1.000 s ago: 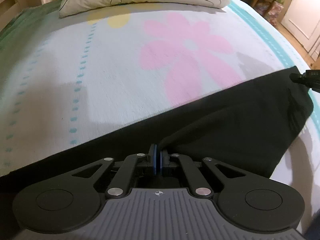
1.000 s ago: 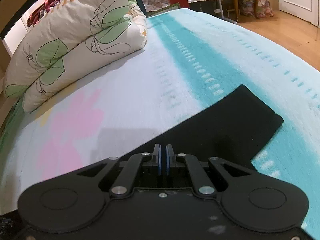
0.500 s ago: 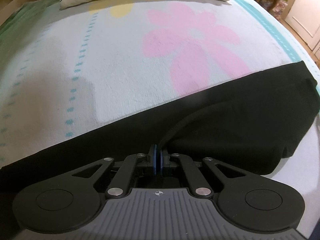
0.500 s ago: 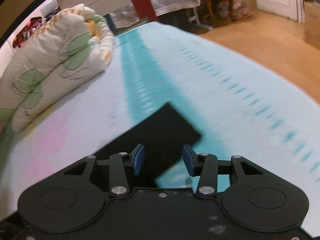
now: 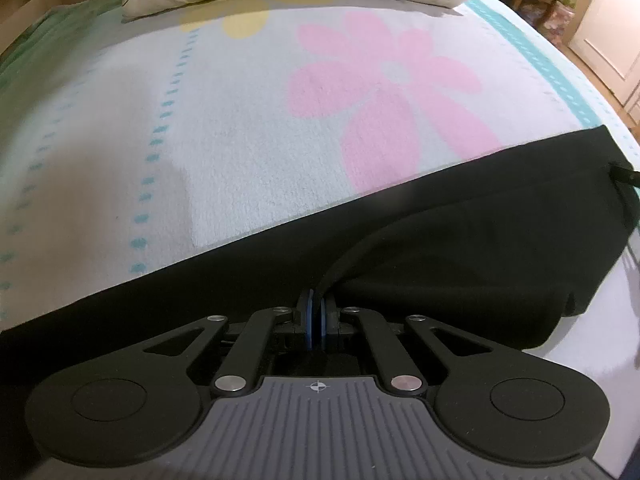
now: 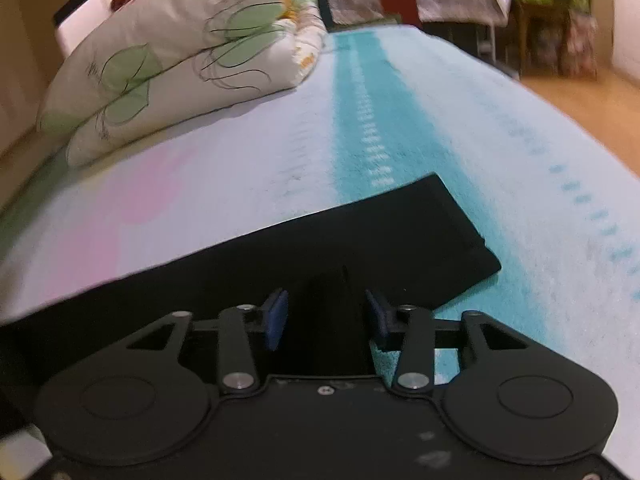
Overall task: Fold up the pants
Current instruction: 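Carry the cuff with the right gripper over the pants toward the left gripper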
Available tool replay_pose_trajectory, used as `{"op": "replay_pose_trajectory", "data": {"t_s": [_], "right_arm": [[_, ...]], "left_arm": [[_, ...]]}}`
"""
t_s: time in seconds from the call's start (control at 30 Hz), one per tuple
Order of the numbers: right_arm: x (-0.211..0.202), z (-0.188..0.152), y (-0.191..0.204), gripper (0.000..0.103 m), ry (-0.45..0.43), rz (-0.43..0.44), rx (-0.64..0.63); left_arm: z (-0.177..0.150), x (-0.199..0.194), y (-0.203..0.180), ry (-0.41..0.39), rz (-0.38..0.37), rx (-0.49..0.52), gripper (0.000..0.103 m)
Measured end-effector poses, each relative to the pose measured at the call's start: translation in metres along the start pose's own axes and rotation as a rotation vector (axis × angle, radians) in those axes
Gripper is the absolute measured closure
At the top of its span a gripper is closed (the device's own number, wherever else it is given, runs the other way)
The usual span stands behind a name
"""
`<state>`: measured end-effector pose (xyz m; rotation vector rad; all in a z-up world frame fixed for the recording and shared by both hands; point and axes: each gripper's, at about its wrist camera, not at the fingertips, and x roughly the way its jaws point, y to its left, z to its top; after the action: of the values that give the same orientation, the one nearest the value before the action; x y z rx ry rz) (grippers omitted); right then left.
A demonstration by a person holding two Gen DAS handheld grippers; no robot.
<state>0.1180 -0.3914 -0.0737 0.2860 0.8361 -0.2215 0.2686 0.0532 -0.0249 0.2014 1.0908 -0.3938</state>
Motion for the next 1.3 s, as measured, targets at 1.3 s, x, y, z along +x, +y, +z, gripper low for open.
{"op": "replay_pose_trajectory", "data": {"t_s": [1.3], "right_arm": [[0.022, 0.037, -0.032, 0.069, 0.003, -0.023, 0.015]], "left_arm": [[0.032, 0.014, -0.032, -0.006, -0.048, 0.138, 0.100]]}}
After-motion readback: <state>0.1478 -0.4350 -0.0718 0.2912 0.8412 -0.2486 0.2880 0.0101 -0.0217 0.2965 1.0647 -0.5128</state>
